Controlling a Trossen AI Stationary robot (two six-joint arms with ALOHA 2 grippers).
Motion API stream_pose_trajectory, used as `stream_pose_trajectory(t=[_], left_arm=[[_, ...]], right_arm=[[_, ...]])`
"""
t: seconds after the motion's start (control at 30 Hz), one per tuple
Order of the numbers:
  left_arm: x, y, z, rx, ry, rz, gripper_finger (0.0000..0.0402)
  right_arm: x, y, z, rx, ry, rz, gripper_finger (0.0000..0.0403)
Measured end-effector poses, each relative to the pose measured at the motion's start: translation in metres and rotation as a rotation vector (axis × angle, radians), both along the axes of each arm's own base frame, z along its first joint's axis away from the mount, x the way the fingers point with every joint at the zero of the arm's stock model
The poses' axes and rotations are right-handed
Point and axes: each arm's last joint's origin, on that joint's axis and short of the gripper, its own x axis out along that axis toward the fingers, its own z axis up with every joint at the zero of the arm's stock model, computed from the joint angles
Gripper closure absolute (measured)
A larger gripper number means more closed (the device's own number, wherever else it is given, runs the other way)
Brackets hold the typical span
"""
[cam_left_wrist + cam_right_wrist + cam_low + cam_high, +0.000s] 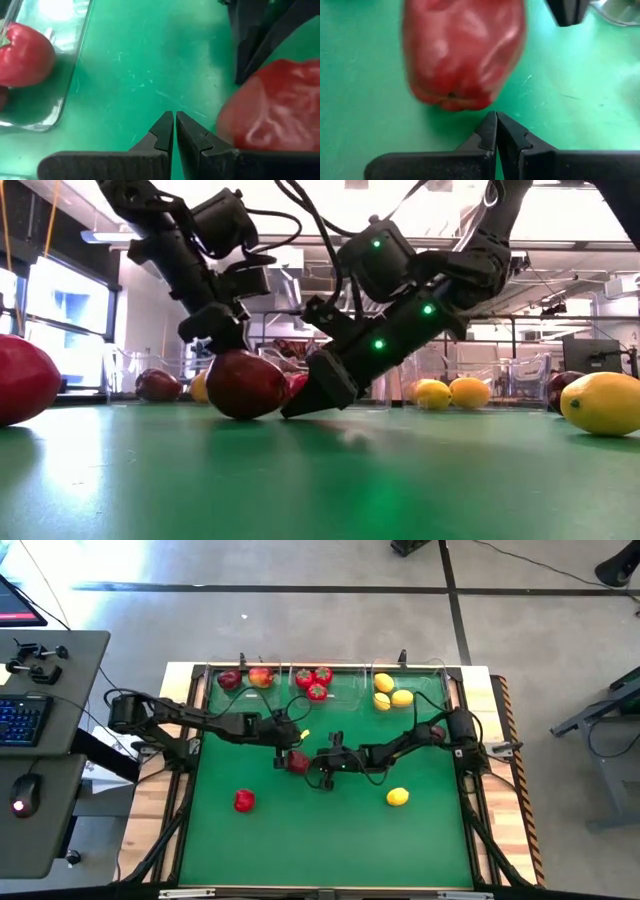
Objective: Sort produce into baskets
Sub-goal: Put the bottom apple into the left transparent bin
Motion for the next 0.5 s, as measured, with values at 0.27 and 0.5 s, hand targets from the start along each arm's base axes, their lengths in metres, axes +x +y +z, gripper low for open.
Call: stream_pose_trajectory(t=[0.27, 0.5], left_arm=[[-0.002, -0.001, 0.003, 0.032, 0.007, 0.004, 0.0392], [-0.012, -0.006, 0.032, -0.014, -0.090, -0.051, 0.0392]], right_arm=[[-0.007, -0.001, 0.010, -0.030, 0.070, -0.033, 0.0403], [-0.010, 0.009, 0.020, 0.080, 0.096, 0.138, 0.0403]])
